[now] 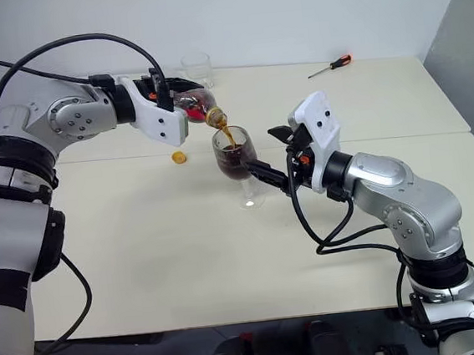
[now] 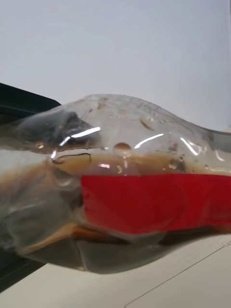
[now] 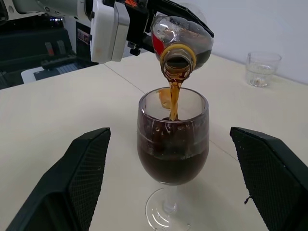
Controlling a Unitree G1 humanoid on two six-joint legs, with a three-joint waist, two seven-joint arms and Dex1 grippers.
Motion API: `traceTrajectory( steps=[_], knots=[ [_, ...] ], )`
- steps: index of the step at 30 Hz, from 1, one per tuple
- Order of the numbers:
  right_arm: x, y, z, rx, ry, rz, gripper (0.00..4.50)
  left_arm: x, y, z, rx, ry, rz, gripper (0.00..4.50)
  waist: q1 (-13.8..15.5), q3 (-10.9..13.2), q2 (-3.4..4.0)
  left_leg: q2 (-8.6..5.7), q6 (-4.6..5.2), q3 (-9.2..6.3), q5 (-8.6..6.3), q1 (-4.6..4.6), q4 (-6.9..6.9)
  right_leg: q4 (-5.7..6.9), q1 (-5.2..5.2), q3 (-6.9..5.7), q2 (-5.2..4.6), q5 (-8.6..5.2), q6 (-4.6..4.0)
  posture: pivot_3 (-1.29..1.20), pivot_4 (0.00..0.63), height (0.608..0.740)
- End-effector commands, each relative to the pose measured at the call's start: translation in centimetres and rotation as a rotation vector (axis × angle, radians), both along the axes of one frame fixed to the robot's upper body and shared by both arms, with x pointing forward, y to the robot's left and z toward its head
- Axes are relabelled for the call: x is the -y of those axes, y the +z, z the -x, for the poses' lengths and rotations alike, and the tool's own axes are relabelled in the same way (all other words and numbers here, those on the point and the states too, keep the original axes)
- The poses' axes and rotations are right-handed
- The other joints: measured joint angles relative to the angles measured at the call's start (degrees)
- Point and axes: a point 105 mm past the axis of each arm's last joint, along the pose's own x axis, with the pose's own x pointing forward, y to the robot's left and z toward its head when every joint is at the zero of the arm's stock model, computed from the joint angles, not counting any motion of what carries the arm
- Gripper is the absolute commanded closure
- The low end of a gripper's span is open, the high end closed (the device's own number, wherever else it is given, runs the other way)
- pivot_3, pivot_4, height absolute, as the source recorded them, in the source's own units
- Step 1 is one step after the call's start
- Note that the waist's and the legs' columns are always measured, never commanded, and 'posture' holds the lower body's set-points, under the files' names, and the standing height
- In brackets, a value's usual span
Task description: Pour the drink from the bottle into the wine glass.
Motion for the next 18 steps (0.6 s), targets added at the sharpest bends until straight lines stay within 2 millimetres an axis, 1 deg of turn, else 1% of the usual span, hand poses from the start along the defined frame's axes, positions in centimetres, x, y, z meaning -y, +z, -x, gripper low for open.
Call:
traceTrajectory(
  steps=[1,4,10,13,18],
  knots=[
    [0.0,1.1,0.7,0.050,0.009,-0.022,0.23,0.7,1.1,0.6,-0.010,-0.049,0.096,3.22,0.00,0.00,0.00,0.00,0.00,0.01,0.00,0.00,0.00,0.00,0.00,0.00,0.00,0.00,0.00,0.00,0.150,0.740],
    [0.0,1.0,0.8,0.045,0.007,-0.026,0.23,0.9,0.1,0.8,-0.060,-0.069,0.116,3.22,-0.02,0.00,0.01,0.00,0.00,0.03,0.00,0.02,0.01,0.03,0.00,0.02,0.00,0.00,-0.01,0.00,0.150,0.740],
    [-0.1,0.7,1.0,0.035,0.008,-0.029,0.23,1.1,-1.5,0.9,-0.200,-0.080,0.243,3.22,-0.05,-0.01,0.00,0.01,0.00,0.01,0.00,0.01,0.04,0.09,-0.02,0.00,0.00,-0.02,-0.03,0.00,0.150,0.740],
    [0.0,0.7,1.0,0.032,0.006,-0.029,0.23,1.0,-1.7,0.8,-0.260,-0.073,0.316,3.22,-0.08,-0.01,0.00,0.00,0.00,0.00,0.00,0.02,0.06,0.11,-0.02,0.00,0.00,-0.02,-0.04,0.00,0.150,0.740],
    [-0.1,0.6,1.0,0.025,0.009,-0.029,0.23,0.7,-1.8,0.8,-0.306,-0.070,0.374,3.22,-0.14,-0.01,0.00,0.01,0.01,-0.03,0.00,0.01,0.08,0.12,-0.01,-0.01,0.00,-0.02,-0.04,0.00,0.150,0.740]
  ],
)
